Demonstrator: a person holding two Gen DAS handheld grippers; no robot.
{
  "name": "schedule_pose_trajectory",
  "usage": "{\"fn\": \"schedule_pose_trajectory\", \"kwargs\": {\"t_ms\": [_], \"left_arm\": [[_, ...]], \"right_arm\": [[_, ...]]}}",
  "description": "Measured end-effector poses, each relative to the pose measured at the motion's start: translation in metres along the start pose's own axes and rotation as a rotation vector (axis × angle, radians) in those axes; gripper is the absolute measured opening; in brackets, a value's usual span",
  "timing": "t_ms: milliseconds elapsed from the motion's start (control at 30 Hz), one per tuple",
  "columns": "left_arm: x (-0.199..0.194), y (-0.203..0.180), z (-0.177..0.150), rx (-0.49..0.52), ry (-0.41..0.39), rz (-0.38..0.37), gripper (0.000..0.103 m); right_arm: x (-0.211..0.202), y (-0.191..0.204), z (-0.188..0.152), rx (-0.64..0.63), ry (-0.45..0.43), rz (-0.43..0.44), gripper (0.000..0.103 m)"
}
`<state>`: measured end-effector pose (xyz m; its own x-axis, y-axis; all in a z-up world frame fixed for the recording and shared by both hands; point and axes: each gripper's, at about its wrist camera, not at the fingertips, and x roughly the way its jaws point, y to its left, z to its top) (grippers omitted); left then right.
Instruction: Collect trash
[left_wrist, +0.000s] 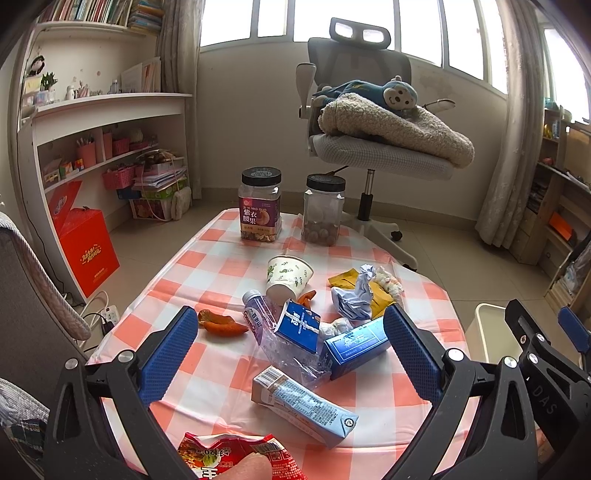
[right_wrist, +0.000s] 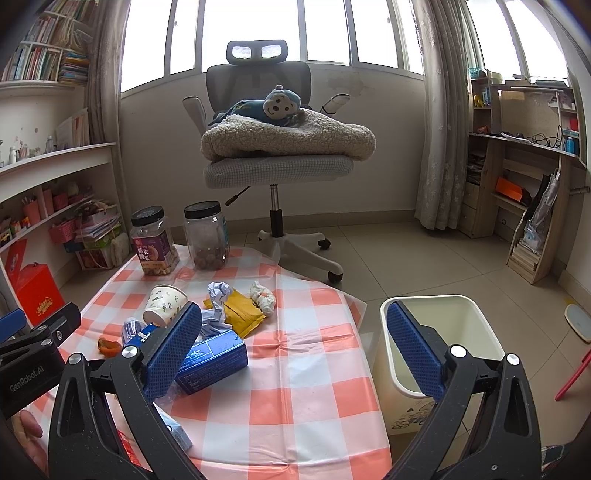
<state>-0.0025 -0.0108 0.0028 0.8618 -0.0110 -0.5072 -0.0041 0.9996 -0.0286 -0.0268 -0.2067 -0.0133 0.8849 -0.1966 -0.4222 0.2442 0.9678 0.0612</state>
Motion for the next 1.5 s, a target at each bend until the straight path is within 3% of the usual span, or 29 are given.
{"fn": "schedule_pose_trajectory", "kwargs": {"t_ms": [667, 767, 867, 1000, 1133, 1267, 1500], "left_arm": [[0.001, 0.002, -0.010, 0.001, 0.032, 0.003, 0.098], [0.015, 0.014, -0.018, 0.006, 0.137, -0.003, 0.098], [0.036, 0.030, -0.024, -0.003, 0.322, -0.012, 0.098], [0.057, 0.063, -0.041, -0.075, 0.558, -0.035, 0.097], [0.070, 0.095, -0.060, -0.150, 0.742, -0.052, 0.097], [0.073, 0.112, -0.078, -0.149, 0.851, -0.101, 0.097], [0.088, 0.123, -0.109, -0.175, 0.965, -0.231, 0.097]], "right_arm": [[0.005, 0.000, -0.005, -0.005, 0.027, 0.005, 0.096], [0.011, 0.000, -0.007, -0.006, 0.063, 0.007, 0.096], [0.019, -0.001, -0.008, 0.005, 0.109, 0.015, 0.096], [0.027, -0.003, -0.009, 0.026, 0.174, 0.035, 0.096], [0.035, -0.001, -0.012, 0.040, 0.238, 0.059, 0.096], [0.041, 0.002, -0.014, 0.045, 0.280, 0.077, 0.096], [0.053, 0.008, -0.022, 0.027, 0.343, 0.079, 0.096]]}}
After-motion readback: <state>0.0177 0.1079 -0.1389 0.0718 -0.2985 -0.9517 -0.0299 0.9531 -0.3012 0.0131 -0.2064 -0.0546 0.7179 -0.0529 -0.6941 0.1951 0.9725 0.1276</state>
